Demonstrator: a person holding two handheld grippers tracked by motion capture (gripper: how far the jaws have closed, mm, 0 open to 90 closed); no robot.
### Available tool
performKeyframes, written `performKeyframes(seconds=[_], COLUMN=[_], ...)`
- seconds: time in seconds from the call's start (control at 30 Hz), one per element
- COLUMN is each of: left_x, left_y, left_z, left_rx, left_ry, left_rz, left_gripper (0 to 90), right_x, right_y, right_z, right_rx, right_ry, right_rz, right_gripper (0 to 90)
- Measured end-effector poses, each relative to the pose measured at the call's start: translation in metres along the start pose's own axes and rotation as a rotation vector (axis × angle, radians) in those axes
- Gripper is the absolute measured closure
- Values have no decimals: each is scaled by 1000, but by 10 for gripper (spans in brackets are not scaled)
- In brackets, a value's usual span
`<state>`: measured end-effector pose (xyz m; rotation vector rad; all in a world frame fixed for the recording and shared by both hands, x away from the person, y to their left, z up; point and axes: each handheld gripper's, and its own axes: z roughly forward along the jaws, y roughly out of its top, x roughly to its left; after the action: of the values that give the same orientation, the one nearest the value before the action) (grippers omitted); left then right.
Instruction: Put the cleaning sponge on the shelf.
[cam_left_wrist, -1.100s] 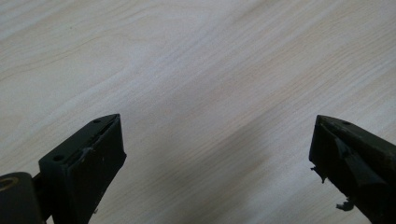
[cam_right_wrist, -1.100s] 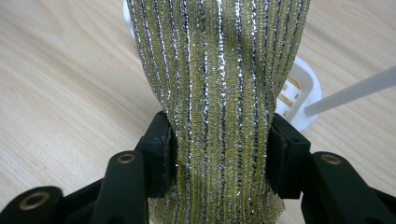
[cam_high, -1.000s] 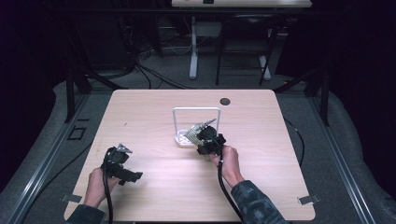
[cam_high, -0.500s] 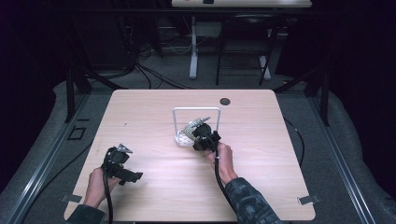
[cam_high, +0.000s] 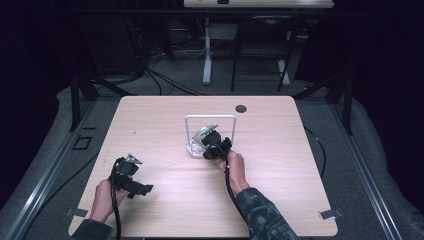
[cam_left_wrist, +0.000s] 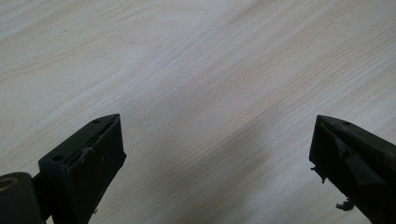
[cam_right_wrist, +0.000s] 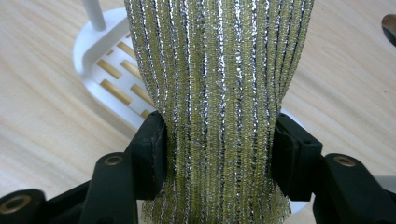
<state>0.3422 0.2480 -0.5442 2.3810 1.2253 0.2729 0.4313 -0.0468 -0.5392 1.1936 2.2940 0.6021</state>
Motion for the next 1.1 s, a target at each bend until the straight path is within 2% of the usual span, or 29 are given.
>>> performKeyframes(seconds=[0.07, 0.2, 0.23, 0.27, 0.37, 0.5, 0.6, 0.83, 1.0, 1.1], left_x=[0, 0, 0, -1, 0, -1, -2, -1, -2, -2], left_y=[0, 0, 0, 0, 1, 0, 1, 1, 1, 1], left_z=[0, 0, 0, -1, -3, -2, -5, -4, -5, -5], left_rx=[-2, -3, -4, -11, -26, -22, -45, -41, -49, -49], left_ry=[0, -3, 1, 9, 8, 8, 6, 4, 2, 4], left_rz=[2, 1, 3, 8, 7, 6, 11, 10, 18, 14], left_gripper=[33, 33, 33, 34, 35, 39, 48, 47, 42, 41], right_x=[2, 4, 5, 6, 7, 9, 10, 12, 15, 16], right_y=[1, 0, 1, 1, 1, 1, 1, 2, 2, 1], right_z=[3, 7, 8, 8, 10, 11, 9, 0, -12, -18], right_rx=[14, 13, 19, 20, 3, -3, -18, -63, -104, -105], right_ry=[-24, -28, -30, -31, -25, -4, 2, 44, 73, 101], right_rz=[-13, -5, -8, -13, -18, -13, -24, -39, -58, -54], right_gripper=[407, 348, 297, 284, 225, 171, 151, 100, 113, 116])
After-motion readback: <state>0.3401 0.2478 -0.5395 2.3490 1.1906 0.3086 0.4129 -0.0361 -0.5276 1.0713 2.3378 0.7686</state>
